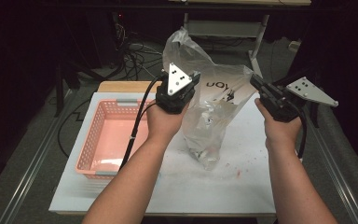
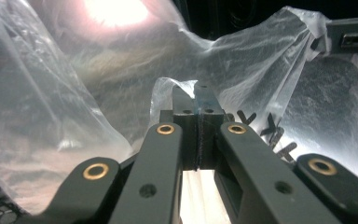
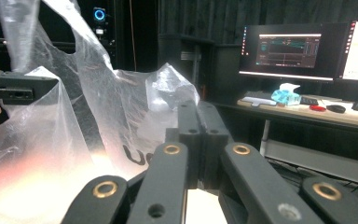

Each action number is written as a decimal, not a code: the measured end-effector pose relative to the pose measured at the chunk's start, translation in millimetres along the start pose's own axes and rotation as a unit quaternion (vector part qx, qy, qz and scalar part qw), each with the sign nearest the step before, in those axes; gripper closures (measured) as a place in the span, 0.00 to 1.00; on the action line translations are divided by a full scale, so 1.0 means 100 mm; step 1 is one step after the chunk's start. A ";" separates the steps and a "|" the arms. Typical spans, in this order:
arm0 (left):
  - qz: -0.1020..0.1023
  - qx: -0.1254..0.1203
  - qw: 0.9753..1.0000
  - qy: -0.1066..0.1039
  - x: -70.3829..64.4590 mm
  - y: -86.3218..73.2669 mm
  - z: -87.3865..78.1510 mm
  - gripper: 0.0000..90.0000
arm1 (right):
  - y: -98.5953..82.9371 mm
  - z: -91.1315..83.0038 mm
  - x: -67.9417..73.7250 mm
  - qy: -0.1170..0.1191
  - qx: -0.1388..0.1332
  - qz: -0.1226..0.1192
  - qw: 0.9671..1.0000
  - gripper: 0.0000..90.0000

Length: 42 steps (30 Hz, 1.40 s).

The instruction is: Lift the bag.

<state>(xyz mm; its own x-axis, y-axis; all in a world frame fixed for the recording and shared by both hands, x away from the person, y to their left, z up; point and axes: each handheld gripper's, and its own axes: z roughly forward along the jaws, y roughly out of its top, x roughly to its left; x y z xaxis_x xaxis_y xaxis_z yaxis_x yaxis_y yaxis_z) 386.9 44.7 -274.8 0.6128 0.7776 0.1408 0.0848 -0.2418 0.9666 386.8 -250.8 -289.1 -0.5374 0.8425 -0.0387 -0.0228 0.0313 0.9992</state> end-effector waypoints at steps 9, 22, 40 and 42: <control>-0.008 0.013 1.000 -0.004 0.03 -0.16 -0.17 0.85 | -0.01 0.00 0.00 -0.005 0.010 -0.008 1.000 1.00; -0.023 0.021 0.999 -0.022 -0.03 -0.55 -0.64 0.72 | -0.05 -0.04 -0.05 -0.010 0.019 -0.008 1.000 1.00; -0.085 0.090 0.990 -0.070 -0.25 -1.38 -0.73 0.40 | -0.16 -0.07 -0.02 0.000 0.034 -0.011 0.999 1.00; -0.084 0.101 0.988 -0.081 -0.32 -1.45 -0.69 0.34 | -0.17 -0.08 -0.02 0.002 0.035 -0.014 0.999 1.00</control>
<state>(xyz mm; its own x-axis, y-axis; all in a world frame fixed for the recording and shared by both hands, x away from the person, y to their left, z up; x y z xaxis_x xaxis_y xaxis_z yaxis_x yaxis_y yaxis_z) 300.5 94.8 -405.0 0.6931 0.7173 -0.0707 0.3417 -0.2406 0.9085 381.7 -257.0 -306.4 -0.5408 0.8386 -0.0662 0.0212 0.0923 0.9955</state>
